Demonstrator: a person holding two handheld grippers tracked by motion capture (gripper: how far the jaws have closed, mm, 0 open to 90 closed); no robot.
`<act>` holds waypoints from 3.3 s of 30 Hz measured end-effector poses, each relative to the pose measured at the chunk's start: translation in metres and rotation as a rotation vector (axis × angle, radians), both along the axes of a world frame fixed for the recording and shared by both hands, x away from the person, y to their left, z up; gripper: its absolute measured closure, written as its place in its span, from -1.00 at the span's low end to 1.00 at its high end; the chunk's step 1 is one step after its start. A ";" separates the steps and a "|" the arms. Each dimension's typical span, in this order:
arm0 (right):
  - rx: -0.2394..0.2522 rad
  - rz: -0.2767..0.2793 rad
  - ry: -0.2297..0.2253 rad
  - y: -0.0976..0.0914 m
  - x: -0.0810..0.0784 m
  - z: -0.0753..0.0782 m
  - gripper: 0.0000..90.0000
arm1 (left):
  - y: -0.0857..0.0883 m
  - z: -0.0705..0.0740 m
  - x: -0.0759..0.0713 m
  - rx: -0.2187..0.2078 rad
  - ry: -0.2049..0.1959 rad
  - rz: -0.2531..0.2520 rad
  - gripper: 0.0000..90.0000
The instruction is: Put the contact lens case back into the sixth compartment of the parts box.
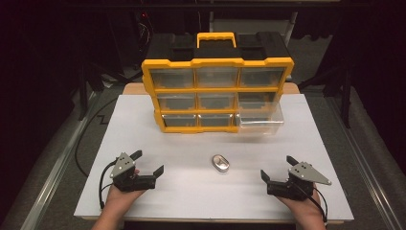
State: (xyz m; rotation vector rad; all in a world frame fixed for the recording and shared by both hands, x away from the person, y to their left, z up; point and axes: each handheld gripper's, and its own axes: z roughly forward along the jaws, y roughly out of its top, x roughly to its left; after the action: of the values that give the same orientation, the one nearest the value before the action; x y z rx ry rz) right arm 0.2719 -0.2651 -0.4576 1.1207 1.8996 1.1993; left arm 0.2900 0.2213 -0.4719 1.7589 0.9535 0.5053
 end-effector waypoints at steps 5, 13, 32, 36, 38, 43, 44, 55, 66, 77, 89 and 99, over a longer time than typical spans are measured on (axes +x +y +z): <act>-0.009 0.009 0.011 0.004 0.002 -0.001 -1.00 | 0.002 0.001 0.001 -0.014 -0.009 0.001 -0.99; -0.022 0.060 0.054 0.016 0.002 -0.003 -1.00 | 0.001 0.003 -0.001 -0.018 -0.019 -0.012 -0.99; -0.061 0.172 0.110 0.063 0.015 -0.006 -1.00 | -0.002 0.003 -0.003 0.001 -0.041 -0.033 -0.99; -0.063 0.193 0.122 0.073 0.019 -0.006 -0.99 | -0.003 0.003 -0.004 0.007 -0.047 -0.034 -0.99; -0.066 0.202 0.124 0.079 0.021 -0.006 -1.00 | -0.003 0.003 -0.004 0.004 -0.048 -0.032 -0.99; -0.050 0.218 0.129 0.089 0.028 -0.003 -1.00 | -0.002 0.003 -0.004 0.005 -0.044 -0.030 -0.99; -0.041 0.223 0.128 0.090 0.030 -0.002 -0.99 | -0.002 0.003 -0.003 0.008 -0.044 -0.031 -0.99; -0.043 0.228 0.114 0.104 0.045 0.000 -1.00 | -0.003 0.002 -0.003 0.013 -0.042 -0.032 -0.99; -0.055 0.239 0.110 0.120 0.054 0.002 -0.98 | -0.001 0.003 -0.002 -0.004 -0.047 -0.031 -0.99; -0.073 0.246 0.164 0.133 0.062 -0.003 -0.89 | 0.001 0.002 -0.002 -0.004 -0.044 -0.032 -0.99; -0.090 0.245 0.239 0.131 0.067 -0.010 -0.54 | -0.003 0.001 -0.003 0.009 -0.038 -0.051 -0.99; -0.113 0.245 0.281 0.133 0.066 -0.014 -0.14 | -0.001 0.002 -0.003 -0.014 -0.043 -0.053 -0.99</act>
State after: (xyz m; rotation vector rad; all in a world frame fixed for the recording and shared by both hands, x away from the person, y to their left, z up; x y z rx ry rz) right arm 0.3382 -0.1318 -0.4713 1.0634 2.3444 1.0884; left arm 0.2866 0.2202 -0.4698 1.7494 0.8762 0.4991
